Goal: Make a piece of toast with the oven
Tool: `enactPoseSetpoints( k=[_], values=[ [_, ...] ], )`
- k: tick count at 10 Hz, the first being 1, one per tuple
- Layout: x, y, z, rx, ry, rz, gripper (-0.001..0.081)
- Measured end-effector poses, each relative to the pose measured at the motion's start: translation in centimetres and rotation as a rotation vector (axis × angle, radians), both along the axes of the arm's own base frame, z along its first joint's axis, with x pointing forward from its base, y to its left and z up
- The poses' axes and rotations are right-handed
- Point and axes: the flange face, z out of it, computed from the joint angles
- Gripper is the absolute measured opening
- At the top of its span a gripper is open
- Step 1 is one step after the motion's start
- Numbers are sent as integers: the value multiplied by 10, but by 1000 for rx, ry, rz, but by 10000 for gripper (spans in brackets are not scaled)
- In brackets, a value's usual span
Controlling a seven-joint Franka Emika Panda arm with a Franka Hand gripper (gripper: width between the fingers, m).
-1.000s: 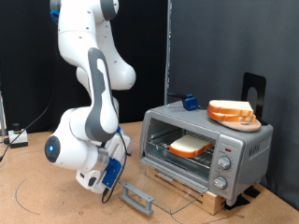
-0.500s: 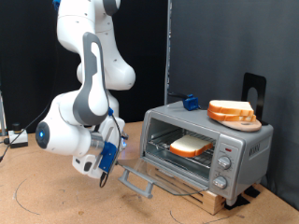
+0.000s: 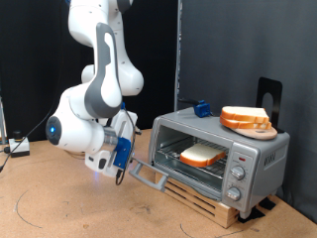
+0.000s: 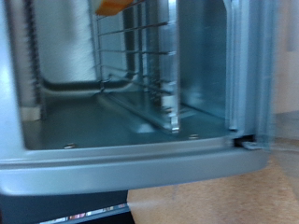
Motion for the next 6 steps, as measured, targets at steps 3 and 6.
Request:
enactPoseSetpoints(
  k=[3,6],
  values=[
    [-10,21,21,17,-4,19,807],
    [-20,44,36,28,-12,32,807]
  ],
)
